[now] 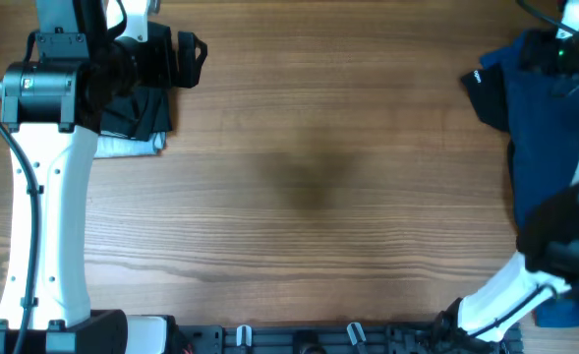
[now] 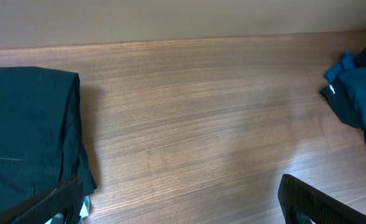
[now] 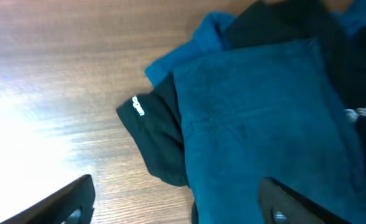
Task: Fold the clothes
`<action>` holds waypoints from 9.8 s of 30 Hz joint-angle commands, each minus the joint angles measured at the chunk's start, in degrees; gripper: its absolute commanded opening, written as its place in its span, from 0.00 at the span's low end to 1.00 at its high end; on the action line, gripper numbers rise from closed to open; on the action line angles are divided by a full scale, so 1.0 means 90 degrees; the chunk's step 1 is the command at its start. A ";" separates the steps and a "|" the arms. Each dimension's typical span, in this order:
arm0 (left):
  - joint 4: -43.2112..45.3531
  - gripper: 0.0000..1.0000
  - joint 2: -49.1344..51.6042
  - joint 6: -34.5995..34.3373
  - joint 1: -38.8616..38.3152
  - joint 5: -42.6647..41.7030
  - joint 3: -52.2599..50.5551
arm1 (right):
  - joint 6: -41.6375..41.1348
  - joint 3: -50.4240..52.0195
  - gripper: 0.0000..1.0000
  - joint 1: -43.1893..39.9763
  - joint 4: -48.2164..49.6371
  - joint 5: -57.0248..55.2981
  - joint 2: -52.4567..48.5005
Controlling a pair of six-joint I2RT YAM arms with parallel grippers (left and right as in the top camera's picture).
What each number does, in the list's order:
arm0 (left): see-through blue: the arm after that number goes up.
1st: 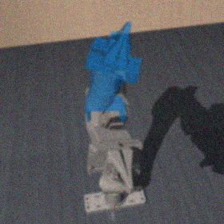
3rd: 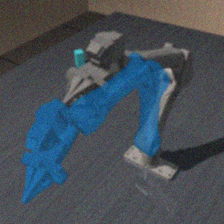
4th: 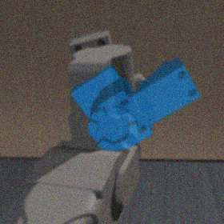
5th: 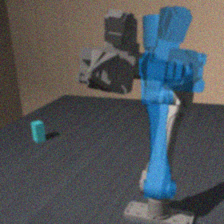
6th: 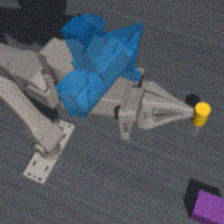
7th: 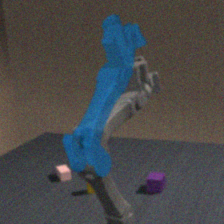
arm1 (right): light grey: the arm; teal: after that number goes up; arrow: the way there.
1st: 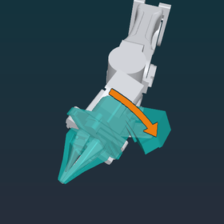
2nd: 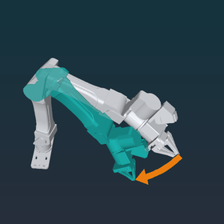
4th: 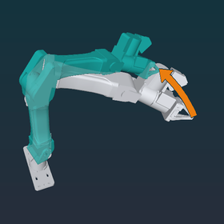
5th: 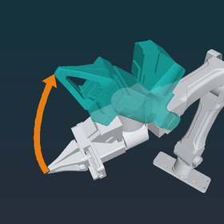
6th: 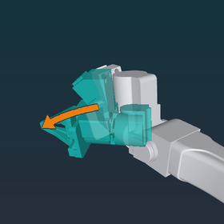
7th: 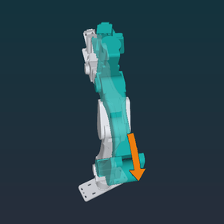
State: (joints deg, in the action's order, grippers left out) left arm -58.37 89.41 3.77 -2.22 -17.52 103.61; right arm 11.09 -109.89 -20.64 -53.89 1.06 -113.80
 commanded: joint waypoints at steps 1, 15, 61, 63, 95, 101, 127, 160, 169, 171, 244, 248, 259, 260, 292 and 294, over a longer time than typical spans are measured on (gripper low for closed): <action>-0.0002 1.00 0.0017 -0.0039 -0.0027 -0.0100 0.0073 | -0.0085 -0.0134 0.72 -0.0027 0.0202 -0.0151 -0.0755; -0.0002 1.00 0.0017 -0.0039 -0.0027 -0.0100 0.0073 | -0.0301 -0.0109 0.76 -0.0204 0.1015 -0.0573 -0.2540; -0.0002 1.00 0.0019 -0.0039 -0.0027 -0.0100 0.0073 | -0.1729 -0.0015 0.40 0.6611 0.0209 0.1229 -0.1979; -0.0002 1.00 0.0019 -0.0039 -0.0027 -0.0100 0.0073 | -0.1727 -0.0017 0.62 0.6598 0.0194 0.1022 -0.1848; -0.0002 1.00 0.0019 -0.0039 -0.0027 -0.0100 0.0073 | -0.2399 0.2924 0.78 0.0597 -0.0461 0.0811 -0.0656; -0.0002 1.00 0.0019 -0.0039 -0.0027 -0.0100 0.0073 | -0.2222 0.3130 0.38 0.0602 -0.0080 0.0775 -0.0656; 0.0000 1.00 0.0019 -0.0039 -0.0027 -0.0100 0.0073 | -0.1282 0.2710 0.68 0.1727 0.3458 -0.0403 -0.0321; 0.0007 1.00 0.0019 -0.0041 -0.0027 -0.0100 0.0073 | -0.2356 0.3143 0.44 0.1571 -0.0112 0.0891 0.1443; 0.0988 1.00 0.0032 -0.0039 -0.0029 -0.0124 0.0073 | -0.1892 0.3138 0.76 0.1571 -0.0313 0.0886 0.1549; 0.0680 1.00 0.0204 -0.0041 -0.0027 -0.0126 0.0070 | -0.1897 0.3138 0.98 0.1571 -0.0219 0.0886 0.1549; 0.0270 0.15 0.3619 -0.0136 -0.1200 0.0117 -0.0476 | -0.1904 0.3138 0.99 0.1571 0.0806 0.0886 0.1545; -0.0146 0.04 0.3619 -0.0134 -0.1195 0.0117 -0.0476 | -0.1902 0.3138 1.00 0.1571 0.0809 0.0886 0.1547; -0.0629 0.18 0.3619 -0.0112 -0.1200 0.0216 -0.0476 | -0.1899 0.3138 1.00 0.1571 0.1030 0.0889 0.1549; -0.0588 0.21 0.3619 -0.0112 -0.1200 0.0216 -0.0478 | -0.1899 0.3138 0.99 0.1571 0.1022 0.0889 0.1549; 0.2771 0.83 0.4031 0.0593 -0.1173 0.1899 -0.1020 | -0.1897 0.3305 1.00 0.1571 0.0789 0.0525 0.1532; 0.2577 0.91 0.4031 0.0988 -0.1120 0.1355 -0.1020 | -0.1897 0.3305 1.00 0.1571 0.0789 0.0525 0.1532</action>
State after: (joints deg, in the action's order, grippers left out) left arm -33.85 124.99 6.63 -12.97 -0.86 94.56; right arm -6.15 -80.73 -6.52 -46.96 7.01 -100.62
